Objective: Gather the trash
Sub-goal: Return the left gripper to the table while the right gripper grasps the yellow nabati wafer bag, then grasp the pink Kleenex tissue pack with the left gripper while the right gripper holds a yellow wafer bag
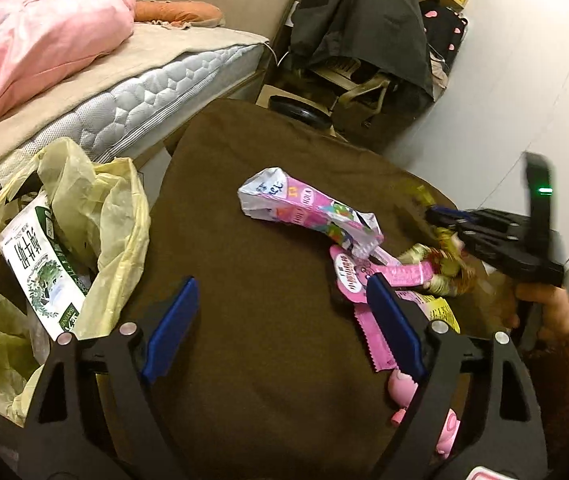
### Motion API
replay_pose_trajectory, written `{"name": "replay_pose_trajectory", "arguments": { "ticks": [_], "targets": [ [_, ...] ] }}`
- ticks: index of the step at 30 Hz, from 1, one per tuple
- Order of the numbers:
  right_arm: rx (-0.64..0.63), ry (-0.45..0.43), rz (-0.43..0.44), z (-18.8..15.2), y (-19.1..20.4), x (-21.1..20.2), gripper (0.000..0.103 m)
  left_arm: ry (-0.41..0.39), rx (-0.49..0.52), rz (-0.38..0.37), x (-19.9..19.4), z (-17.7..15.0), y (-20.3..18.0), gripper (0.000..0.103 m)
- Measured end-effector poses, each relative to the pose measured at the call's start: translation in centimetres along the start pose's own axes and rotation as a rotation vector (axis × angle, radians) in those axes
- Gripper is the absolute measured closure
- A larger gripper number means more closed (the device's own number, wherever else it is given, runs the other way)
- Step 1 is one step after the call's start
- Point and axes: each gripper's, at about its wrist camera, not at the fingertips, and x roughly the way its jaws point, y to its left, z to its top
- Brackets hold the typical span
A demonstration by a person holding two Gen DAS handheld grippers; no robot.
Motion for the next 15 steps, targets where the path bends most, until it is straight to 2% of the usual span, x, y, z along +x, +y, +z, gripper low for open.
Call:
{"name": "replay_pose_trajectory", "arguments": {
  "ticks": [6,9,15],
  "targets": [
    [-0.017,-0.101,0.024,-1.4,1.6,-7.1,0.091,0.001,-0.001,-0.013,-0.3,-0.3,-0.6,0.022],
    [0.017,-0.111,0.038,-3.1,1.5,-9.3,0.091,-0.003,0.005,-0.025,-0.6,-0.4,-1.1,0.022],
    [0.057,-0.098,-0.018,-7.8,2.2,-10.7,0.091,0.005,-0.033,-0.049,0.0,0.7,-1.4,0.022]
  ]
}}
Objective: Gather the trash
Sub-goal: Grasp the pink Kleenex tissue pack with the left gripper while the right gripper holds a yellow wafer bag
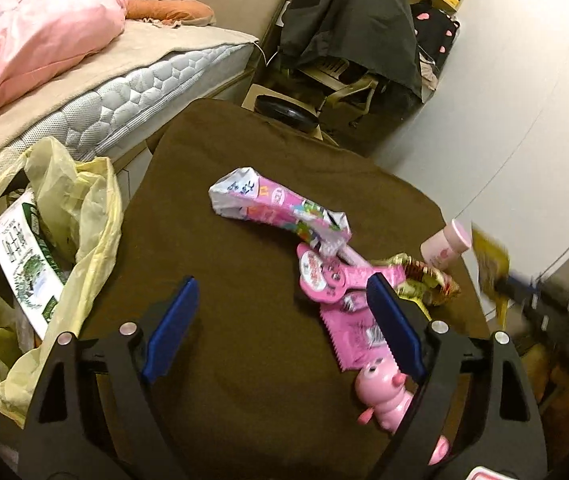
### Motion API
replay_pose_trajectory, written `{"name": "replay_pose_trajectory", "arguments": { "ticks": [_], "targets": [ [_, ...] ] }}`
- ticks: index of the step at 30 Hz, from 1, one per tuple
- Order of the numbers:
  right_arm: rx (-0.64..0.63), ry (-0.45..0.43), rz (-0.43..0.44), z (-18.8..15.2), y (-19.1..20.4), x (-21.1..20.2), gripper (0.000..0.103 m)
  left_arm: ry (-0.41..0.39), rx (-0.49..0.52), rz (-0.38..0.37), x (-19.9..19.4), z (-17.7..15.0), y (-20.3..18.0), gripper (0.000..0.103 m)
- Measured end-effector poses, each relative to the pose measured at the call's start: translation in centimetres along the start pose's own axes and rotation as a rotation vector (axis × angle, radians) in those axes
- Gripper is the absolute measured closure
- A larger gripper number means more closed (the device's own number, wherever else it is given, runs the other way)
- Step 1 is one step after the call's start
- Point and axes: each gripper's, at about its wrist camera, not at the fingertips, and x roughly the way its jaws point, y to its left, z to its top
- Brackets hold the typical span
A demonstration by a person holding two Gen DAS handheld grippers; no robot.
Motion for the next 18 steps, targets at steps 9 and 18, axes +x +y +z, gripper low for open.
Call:
{"name": "replay_pose_trajectory", "arguments": {
  "ticks": [9,18],
  "targets": [
    [0.104,-0.021,0.012,-3.1,0.3,0.6,0.091,0.053,-0.154,0.048,5.2,4.3,0.2,0.034],
    [0.113,0.018,0.055,-4.5,1.4,2.1,0.09,0.104,-0.148,0.089,7.5,4.4,0.3,0.08]
  ]
}}
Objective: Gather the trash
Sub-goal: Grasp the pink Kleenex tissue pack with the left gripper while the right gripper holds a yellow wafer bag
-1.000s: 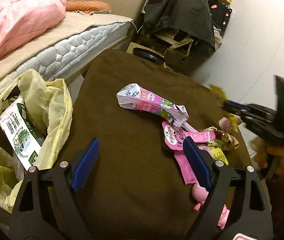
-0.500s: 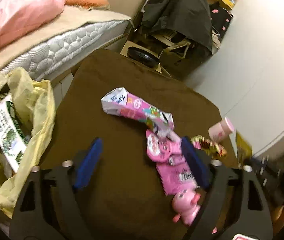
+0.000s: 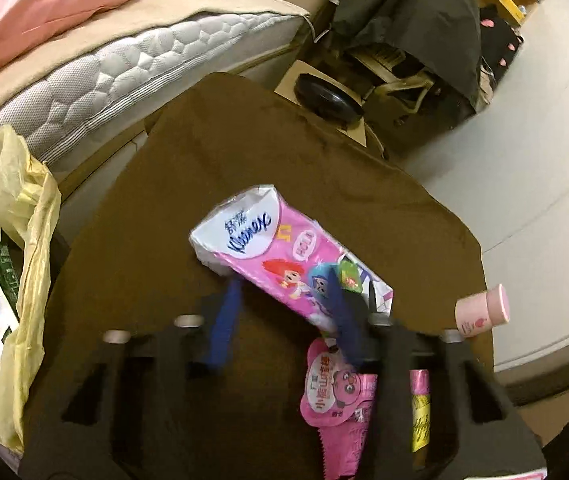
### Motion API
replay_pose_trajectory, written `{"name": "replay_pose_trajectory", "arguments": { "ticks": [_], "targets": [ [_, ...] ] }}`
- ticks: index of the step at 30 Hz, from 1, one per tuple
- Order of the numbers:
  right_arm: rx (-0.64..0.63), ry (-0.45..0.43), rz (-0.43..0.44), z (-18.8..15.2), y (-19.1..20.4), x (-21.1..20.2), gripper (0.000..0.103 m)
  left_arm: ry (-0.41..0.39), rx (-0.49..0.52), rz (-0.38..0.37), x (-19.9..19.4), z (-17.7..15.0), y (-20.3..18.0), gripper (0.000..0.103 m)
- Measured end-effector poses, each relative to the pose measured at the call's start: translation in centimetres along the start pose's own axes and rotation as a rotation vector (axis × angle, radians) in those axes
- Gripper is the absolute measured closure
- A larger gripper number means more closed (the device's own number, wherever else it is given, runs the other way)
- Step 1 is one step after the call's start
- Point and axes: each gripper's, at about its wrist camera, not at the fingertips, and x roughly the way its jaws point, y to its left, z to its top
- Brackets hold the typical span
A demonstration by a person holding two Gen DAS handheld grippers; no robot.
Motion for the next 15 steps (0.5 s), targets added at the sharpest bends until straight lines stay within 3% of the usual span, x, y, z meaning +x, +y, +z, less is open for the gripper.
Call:
{"name": "replay_pose_trajectory", "arguments": {
  "ticks": [2,4,6,8,15],
  "targets": [
    [0.001,0.008,0.034,-0.1,0.0,0.1,0.089,0.009,0.001,-0.028,-0.4,-0.2,0.3,0.087],
    [0.016,0.021,0.104,-0.1,-0.2,0.2,0.081,-0.002,0.023,-0.043,-1.5,-0.4,0.4,0.093],
    [0.033,0.005,0.166,0.0,-0.6,-0.5,0.047,-0.017,0.053,-0.048,-2.8,-0.7,0.1,0.096],
    [0.044,-0.017,0.2,0.1,-1.0,-1.3,0.035,-0.032,0.095,-0.059,-4.8,-1.0,-0.1,0.096],
    [0.035,0.02,0.167,1.1,-3.9,-1.2,0.034,0.05,0.207,-0.103,-8.8,-3.7,0.5,0.096]
  ]
}}
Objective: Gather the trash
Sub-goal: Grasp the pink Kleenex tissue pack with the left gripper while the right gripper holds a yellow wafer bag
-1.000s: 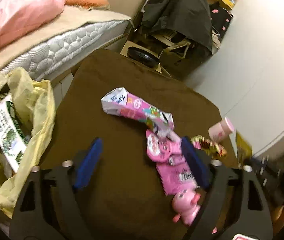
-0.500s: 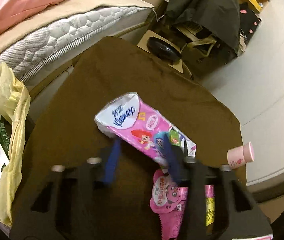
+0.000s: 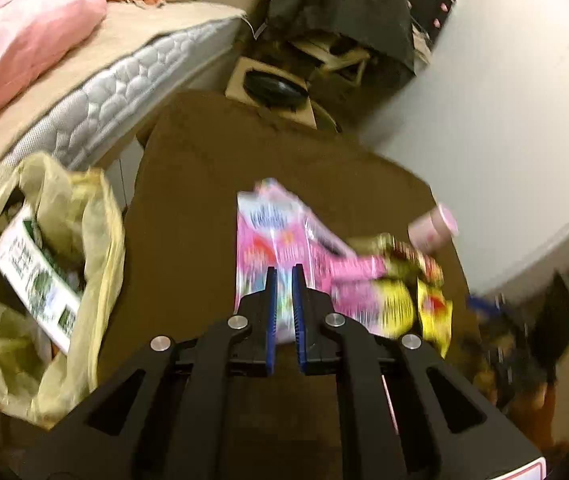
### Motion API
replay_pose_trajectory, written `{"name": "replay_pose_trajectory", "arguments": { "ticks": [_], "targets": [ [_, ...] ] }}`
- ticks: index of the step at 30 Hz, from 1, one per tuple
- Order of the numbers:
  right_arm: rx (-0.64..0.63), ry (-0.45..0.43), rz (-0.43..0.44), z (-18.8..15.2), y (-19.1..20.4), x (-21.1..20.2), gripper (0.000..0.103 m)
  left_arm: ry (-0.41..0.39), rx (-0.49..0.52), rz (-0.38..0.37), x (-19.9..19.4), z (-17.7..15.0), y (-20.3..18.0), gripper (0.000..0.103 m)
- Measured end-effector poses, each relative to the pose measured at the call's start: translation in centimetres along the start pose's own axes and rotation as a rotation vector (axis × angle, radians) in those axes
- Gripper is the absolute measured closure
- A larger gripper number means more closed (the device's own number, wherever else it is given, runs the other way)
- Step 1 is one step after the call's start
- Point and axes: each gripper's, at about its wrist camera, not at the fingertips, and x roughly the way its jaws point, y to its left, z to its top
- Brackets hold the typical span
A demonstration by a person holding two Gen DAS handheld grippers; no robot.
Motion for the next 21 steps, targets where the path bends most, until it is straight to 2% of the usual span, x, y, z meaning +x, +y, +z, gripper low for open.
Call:
{"name": "replay_pose_trajectory", "arguments": {
  "ticks": [3,5,6,9,10,13,15,16,17,21],
  "targets": [
    [0.075,0.049,0.076,0.4,-2.5,1.6,0.034,0.032,0.019,0.013,-0.1,-2.2,0.5,0.096],
    [0.127,0.083,0.12,0.3,-3.5,2.7,0.034,0.02,0.008,0.021,-0.1,-3.1,0.9,0.096],
    [0.123,0.097,0.128,0.1,-3.4,3.2,0.034,0.014,-0.001,0.02,-0.2,-3.3,1.1,0.092],
    [0.035,0.146,0.095,-0.8,-1.0,3.9,0.034,-0.013,-0.007,0.039,-0.3,-3.7,1.3,0.065],
    [-0.001,0.16,0.092,-1.1,-0.1,4.1,0.034,-0.021,0.0,0.051,-0.3,-3.7,1.3,0.061],
    [-0.071,0.168,0.07,-1.9,1.6,4.3,0.036,-0.044,0.027,0.086,-0.2,-3.9,0.8,0.06],
    [-0.078,0.159,0.04,-2.0,1.8,4.1,0.054,-0.052,0.034,0.081,-0.1,-3.9,0.6,0.057],
    [-0.068,0.154,0.046,-1.9,1.7,4.0,0.058,-0.061,0.039,0.073,-0.1,-4.0,0.4,0.056],
    [-0.055,0.145,0.042,-1.8,1.6,3.6,0.066,-0.066,0.041,0.068,-0.1,-4.0,0.4,0.055],
    [-0.052,0.089,0.008,-1.4,1.9,1.9,0.073,-0.093,0.037,0.055,-0.1,-3.7,0.1,0.053]
  ]
}}
